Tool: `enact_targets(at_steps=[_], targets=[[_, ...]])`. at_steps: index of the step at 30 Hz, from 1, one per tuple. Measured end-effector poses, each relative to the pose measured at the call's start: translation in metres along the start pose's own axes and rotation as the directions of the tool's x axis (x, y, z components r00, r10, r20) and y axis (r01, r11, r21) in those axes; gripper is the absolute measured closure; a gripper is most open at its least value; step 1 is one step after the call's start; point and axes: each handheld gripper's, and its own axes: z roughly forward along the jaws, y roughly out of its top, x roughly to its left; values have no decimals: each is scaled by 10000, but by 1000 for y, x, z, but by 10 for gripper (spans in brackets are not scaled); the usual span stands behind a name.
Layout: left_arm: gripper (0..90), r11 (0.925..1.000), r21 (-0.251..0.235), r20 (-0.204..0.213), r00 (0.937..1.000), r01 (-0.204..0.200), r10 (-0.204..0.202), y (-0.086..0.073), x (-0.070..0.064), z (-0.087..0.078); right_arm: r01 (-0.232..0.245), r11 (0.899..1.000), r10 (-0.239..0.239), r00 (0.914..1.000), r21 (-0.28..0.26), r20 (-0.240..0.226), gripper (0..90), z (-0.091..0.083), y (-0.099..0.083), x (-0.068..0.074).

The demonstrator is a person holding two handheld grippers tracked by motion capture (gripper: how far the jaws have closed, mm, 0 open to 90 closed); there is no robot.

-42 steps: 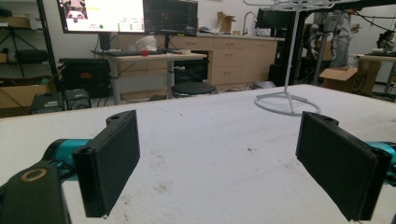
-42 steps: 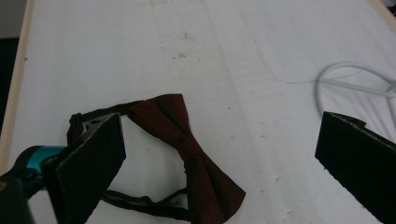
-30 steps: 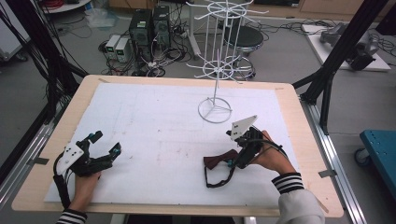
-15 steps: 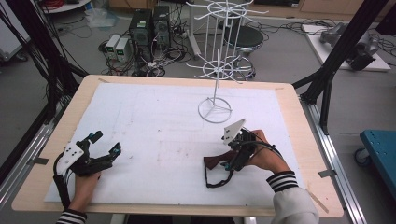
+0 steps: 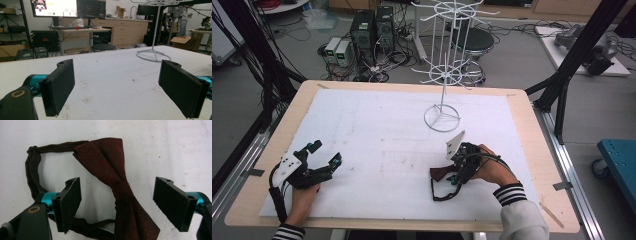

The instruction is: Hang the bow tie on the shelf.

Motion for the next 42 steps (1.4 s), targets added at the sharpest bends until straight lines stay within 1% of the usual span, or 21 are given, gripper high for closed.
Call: enact_targets(at_steps=[3, 6, 12, 15, 18, 19, 20, 22, 23, 24, 25, 27, 28, 32, 34, 35, 36, 37, 39, 41, 42], targets=[[140, 10000, -17, -2, 10000, 25, -25, 0, 0, 0, 48, 9999, -48, 10000, 92, -17, 273, 1, 0, 0], [139, 10000, -18, -3, 10000, 30, -30, 0, 0, 0, 182, 9997, -183, 9998, 166, 22, 359, 1, 0, -1], [139, 10000, -18, -2, 10000, 29, -29, 0, 0, 0, 292, 9984, -304, 9993, 475, 227, 435, 4, 0, 0], [139, 10000, -17, -8, 10000, 14, -14, 0, 0, 0, 532, 9969, -546, 9983, 575, 221, 499, 5, 2, 0], [139, 10000, -17, -5, 10000, 16, -16, 0, 0, 0, 750, 9947, -770, 9967, 705, 266, 594, 6, 3, 1], [139, 10000, -21, -1, 10000, 32, -32, 0, 0, 0, 884, 9932, -904, 9956, 757, 239, 629, 7, 3, 1], [139, 10000, -23, -5, 10000, 19, -19, 0, 0, 0, 1022, 9911, -1050, 9940, 850, 297, 686, 6, 4, 1], [139, 10000, -25, 2, 10000, 28, -28, 0, 0, 0, 1374, 9865, -1409, 9894, 895, 341, 730, 6, 4, 3], [139, 10000, -21, -15, 10000, 40, -40, 0, 0, 0, 1445, 9861, -1472, 9888, 816, 268, 738, 6, 5, 4], [139, 10000, -26, 1, 10000, 37, -37, 0, 0, 0, 1484, 9862, -1510, 9880, 737, 312, 741, 5, 5, 5], [139, 10000, -28, 1, 10000, 34, -34, 0, 0, 0, 1445, 9872, -1471, 9885, 673, 346, 743, 4, 6, 5], [140, 10000, -23, 1, 10000, 29, -29, 0, 0, 0, 1359, 9896, -1372, 9902, 468, 248, 743, 3, 6, 5], [139, 10000, -25, 0, 10000, 28, -28, 0, 0, 0, 1362, 9897, -1376, 9899, 436, 325, 744, 2, 6, 4], [139, 10000, -18, 3, 10000, 20, -20, 0, 0, 0, 1116, 9934, -1127, 9927, 271, 430, 743, -3, 4, 3], [139, 10000, -26, 2, 10000, 34, -34, 0, 0, 0, 986, 9951, -989, 9939, 73, 497, 743, -5, 3, 3], [139, 10000, -27, -7, 10000, 45, -45, 0, 0, 0, 917, 9958, -913, 9944, -44, 527, 743, -7, 2, 3], [140, 10000, -27, 0, 10000, 32, -32, 0, 0, 0, 1004, 9947, -988, 9934, -240, 578, 744, -8, 2, 2], [139, 10000, -20, 1, 10000, 24, -24, 0, 0, 0, 939, 9950, -916, 9935, -329, 671, 743, -10, 2, 2], [139, 10000, -24, 2, 10000, 23, -23, 0, 0, 0, 707, 9955, -656, 9947, -635, 789, 743, -15, 1, 2], [139, 10000, -21, 1, 10000, 24, -24, 0, 0, 0, 572, 9933, -483, 9949, -1004, 888, 743, -20, 0, 1], [139, 10000, -25, -1, 10000, 29, -29, 0, 0, 0, 412, 9921, -295, 9947, -1187, 987, 743, -22, 0, 1]])
